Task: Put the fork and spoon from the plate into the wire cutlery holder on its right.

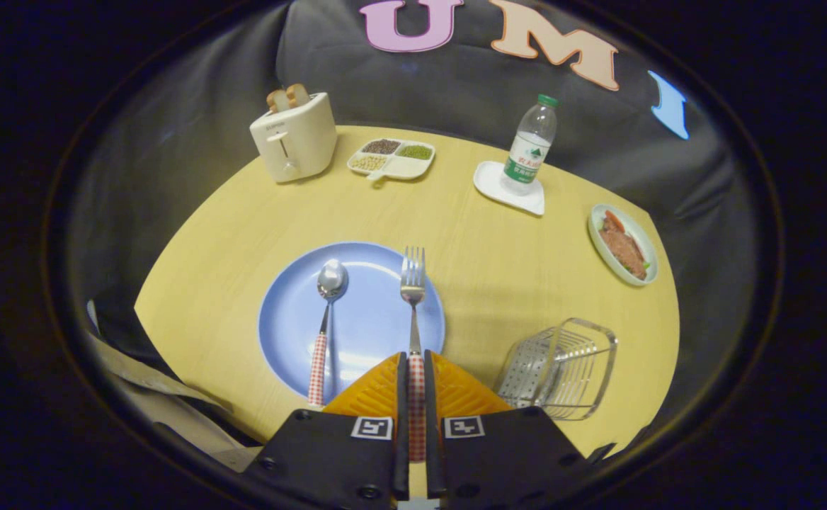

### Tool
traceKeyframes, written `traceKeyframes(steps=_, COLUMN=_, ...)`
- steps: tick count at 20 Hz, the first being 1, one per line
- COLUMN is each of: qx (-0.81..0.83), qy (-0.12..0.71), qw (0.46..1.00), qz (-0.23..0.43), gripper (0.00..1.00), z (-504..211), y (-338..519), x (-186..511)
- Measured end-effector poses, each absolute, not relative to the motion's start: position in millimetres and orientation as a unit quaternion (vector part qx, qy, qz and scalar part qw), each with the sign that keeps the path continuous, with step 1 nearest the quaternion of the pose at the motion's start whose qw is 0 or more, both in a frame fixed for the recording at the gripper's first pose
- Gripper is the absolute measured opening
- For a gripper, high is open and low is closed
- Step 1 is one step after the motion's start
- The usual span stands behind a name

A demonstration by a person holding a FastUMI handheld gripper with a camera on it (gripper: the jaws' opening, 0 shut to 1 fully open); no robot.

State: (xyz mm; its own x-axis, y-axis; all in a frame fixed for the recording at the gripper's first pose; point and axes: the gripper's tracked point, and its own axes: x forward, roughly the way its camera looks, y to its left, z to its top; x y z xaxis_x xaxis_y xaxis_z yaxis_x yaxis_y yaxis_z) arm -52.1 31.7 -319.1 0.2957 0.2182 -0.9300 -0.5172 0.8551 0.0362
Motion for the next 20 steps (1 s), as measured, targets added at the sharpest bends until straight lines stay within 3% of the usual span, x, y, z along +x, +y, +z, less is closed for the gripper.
traceKeyframes(steps=12, qx=-0.221, qy=0.581, qw=0.743, qz=0.247, gripper=0.13, z=-271.0, y=-80.3, x=-36.8)
traceKeyframes(steps=20, qx=-0.259, qy=0.658, qw=0.661, qz=0.252, gripper=0.13, z=-282.5, y=-130.9, x=-44.6)
